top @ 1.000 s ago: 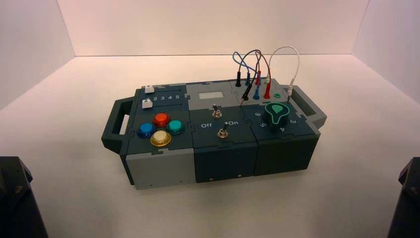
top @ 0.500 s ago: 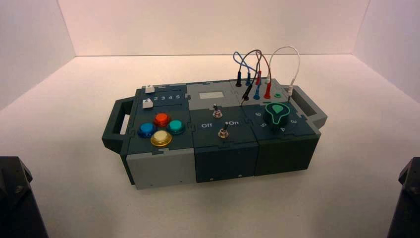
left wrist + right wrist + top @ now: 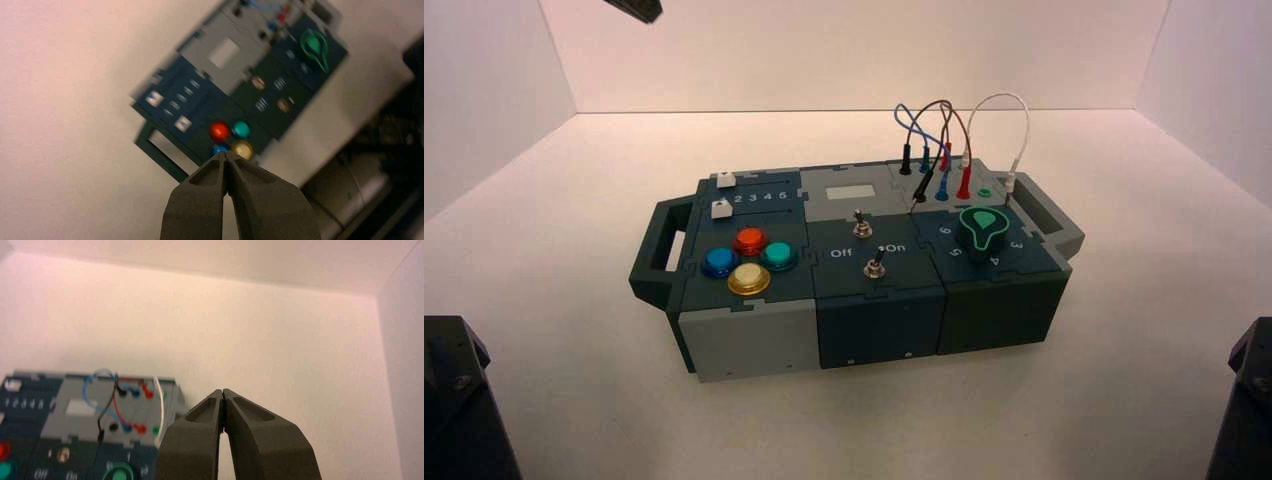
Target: Turn the knob to position 5.
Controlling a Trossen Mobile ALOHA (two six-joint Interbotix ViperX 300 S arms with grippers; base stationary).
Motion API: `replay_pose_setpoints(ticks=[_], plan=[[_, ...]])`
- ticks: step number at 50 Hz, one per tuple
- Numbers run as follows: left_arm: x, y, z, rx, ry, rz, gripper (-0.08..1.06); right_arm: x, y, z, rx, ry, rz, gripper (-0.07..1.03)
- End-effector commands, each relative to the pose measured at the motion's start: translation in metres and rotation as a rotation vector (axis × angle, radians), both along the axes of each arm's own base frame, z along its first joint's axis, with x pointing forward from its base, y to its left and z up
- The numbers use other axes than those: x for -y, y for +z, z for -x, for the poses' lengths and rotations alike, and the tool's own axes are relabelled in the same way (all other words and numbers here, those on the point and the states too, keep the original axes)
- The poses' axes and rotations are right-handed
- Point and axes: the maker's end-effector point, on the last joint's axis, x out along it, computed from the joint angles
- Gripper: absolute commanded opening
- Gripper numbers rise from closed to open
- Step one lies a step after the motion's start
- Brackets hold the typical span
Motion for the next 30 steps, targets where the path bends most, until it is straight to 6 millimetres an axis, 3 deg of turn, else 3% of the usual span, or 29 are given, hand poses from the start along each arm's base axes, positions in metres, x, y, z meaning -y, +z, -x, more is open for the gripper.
replay_pose_setpoints(ticks=[1, 15, 30], plan=[[0.016, 0.008, 0.007, -0.014, -0.065, 0.006, -0.03, -0.001, 0.008, -0.003, -0.053, 0.004, 0.010, -0.03], [0.029, -0.009, -0.001, -0.023, -0.075, -0.005, -0.03, -0.018, -0.013, 0.015, -0.360, 0.062, 0.016, -0.02], [0.051, -0.030, -0.008, -0.047, -0.103, -0.026, -0.03, -0.054, -0.041, 0.047, -0.610, 0.189, -0.007, -0.02]])
